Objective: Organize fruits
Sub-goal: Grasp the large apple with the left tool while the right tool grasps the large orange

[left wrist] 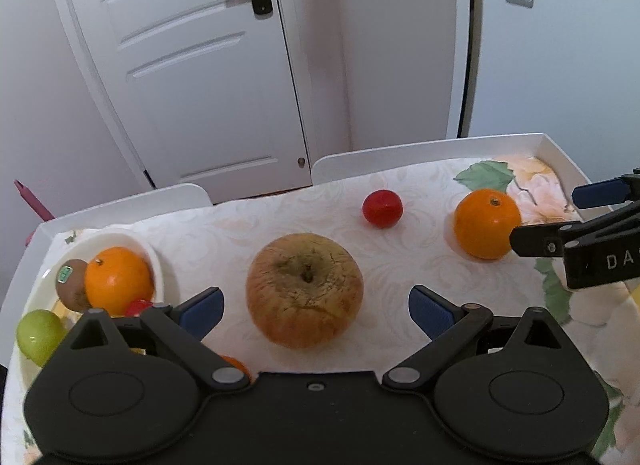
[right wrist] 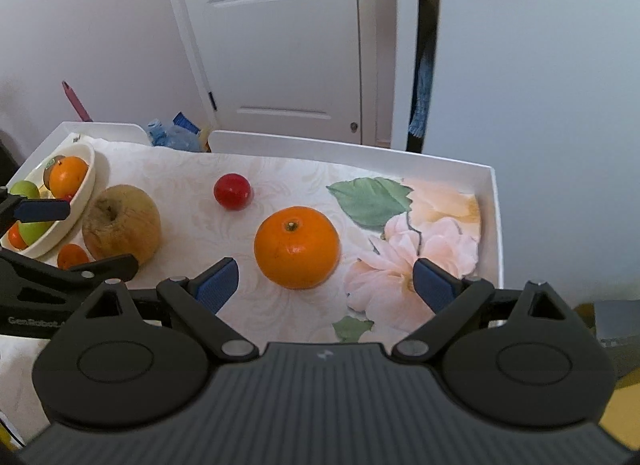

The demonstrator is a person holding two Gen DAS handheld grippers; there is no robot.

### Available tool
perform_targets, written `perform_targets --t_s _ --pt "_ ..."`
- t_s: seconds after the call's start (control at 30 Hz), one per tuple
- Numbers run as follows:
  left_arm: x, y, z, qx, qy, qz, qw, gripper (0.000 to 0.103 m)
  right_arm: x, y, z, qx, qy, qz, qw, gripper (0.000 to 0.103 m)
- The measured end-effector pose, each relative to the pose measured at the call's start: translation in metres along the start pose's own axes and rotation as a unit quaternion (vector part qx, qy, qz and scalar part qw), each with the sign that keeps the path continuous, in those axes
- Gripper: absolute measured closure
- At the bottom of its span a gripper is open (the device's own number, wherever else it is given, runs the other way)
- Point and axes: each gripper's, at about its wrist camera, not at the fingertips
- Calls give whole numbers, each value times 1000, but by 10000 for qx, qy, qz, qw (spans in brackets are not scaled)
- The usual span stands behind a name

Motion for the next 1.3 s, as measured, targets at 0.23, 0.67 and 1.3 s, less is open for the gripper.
perform_targets --t_s 0.23,0.67,1.3 --pt "19 -4 -2 -142 -145 157 9997 11 22 -7 2 -111 -168 66 9998 0" --pt "26 -6 1 -176 -287 200 9992 26 36 -10 8 -199 -349 87 9992 5" --pt "11 11 0 -300 -96 131 9994 26 43 -9 18 -350 -126 54 9993 28"
Point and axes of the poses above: each gripper's, at about its wrist camera, not at the fingertips, and x roughly the way its jaws point, z to its left, y to its underside, and after that the axes turned 8 degrees about z, right-handed
